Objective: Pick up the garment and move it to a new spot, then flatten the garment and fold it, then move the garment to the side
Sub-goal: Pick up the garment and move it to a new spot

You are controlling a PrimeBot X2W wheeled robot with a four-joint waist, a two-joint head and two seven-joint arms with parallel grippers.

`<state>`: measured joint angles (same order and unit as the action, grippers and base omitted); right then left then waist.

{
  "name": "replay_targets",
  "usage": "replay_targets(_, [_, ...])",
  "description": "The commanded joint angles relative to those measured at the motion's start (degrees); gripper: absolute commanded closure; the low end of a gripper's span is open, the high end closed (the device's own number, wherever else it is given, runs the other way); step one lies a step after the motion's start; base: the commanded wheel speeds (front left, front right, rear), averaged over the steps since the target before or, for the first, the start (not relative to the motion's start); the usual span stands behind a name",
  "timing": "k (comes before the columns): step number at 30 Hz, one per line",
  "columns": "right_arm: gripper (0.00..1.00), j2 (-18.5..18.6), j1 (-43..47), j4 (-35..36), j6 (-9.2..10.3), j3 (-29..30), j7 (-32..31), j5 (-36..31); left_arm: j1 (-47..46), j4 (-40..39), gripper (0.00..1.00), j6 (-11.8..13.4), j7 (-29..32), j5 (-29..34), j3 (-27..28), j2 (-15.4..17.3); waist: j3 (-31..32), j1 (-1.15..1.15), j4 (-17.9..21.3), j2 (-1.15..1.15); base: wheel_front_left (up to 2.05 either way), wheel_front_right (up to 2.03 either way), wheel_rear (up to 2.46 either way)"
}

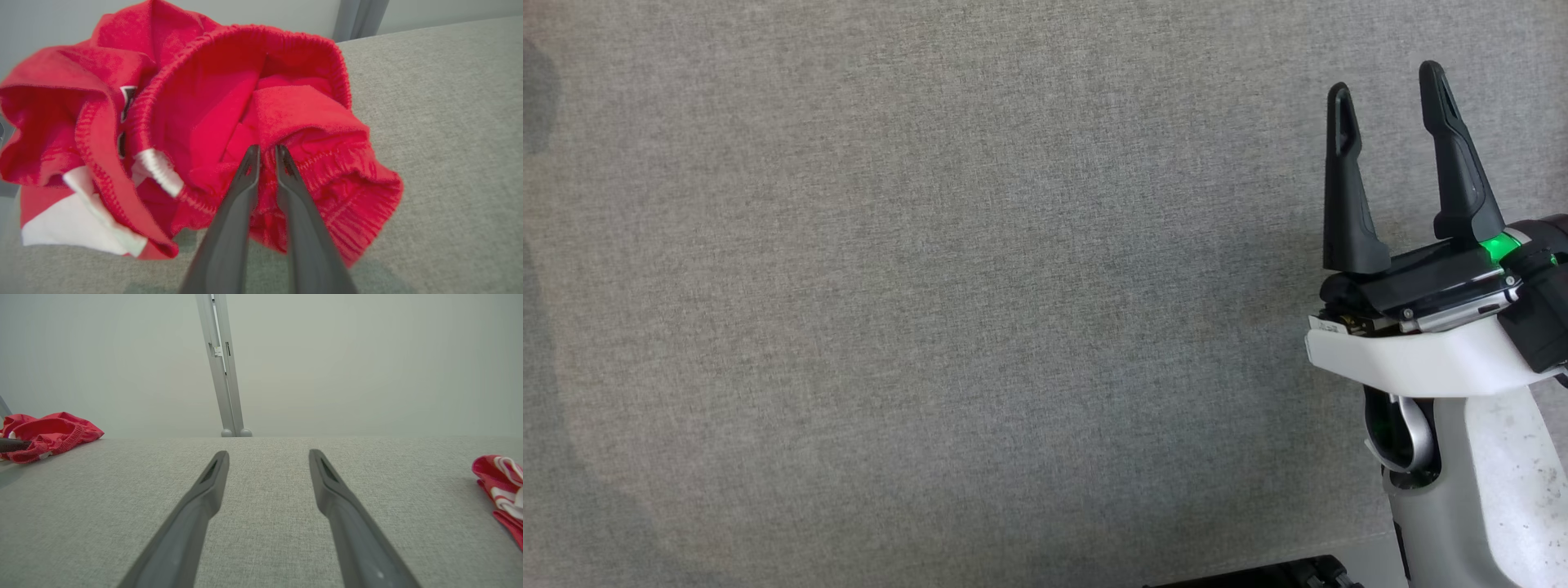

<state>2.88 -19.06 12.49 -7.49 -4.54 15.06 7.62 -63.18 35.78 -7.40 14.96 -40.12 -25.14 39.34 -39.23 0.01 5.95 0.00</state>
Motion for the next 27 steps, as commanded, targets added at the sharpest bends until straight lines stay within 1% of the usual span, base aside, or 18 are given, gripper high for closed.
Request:
replay_targets(1, [0.00,0.0,-0.2,-0.2,0.00,0.1,0.1,0.2,-0.6,0.5,1.00,-0.1,-1.1,0.6,-0.2,0.9,0.7,-0.01,-0.1,0.00,0.00,0.00,0.00])
replay_targets(6, [0.00,0.0,-0.1,-1.0,0.01,0.2,0.1,0.4,-1.4,1.7,1.00,-0.1,-4.9,2.7,-1.0,1.0,3.8,-0.01,-0.7,0.00,0.00,0.00,0.00])
replay_targets(12, [0.00,0.1,0.8,-2.4,0.01,0.3,0.1,0.3,-1.2,1.7,1.00,-0.1,-6.5,2.7,-3.7,0.6,10.4,-0.01,-1.6,0.00,0.00,0.00,0.00])
replay_targets(16, [0.00,0.1,1.7,-3.5,0.01,0.4,0.1,0.8,-1.2,-0.4,1.00,-0.1,-7.2,2.0,-6.7,1.0,15.4,-0.01,-1.9,0.00,0.00,0.00,0.00])
replay_targets(22, [0.00,0.1,4.1,-5.0,0.00,1.0,0.1,1.4,-1.7,-6.0,1.00,-0.1,-7.6,0.0,-12.6,1.1,23.1,-0.01,-1.6,0.00,0.00,0.00,0.00])
replay_targets(27, [0.00,0.1,6.4,-5.9,0.00,1.6,0.1,2.0,-2.4,-11.1,1.00,0.0,-8.1,-2.1,-17.0,-0.1,28.7,-0.01,-0.7,0.00,0.00,0.00,0.00])
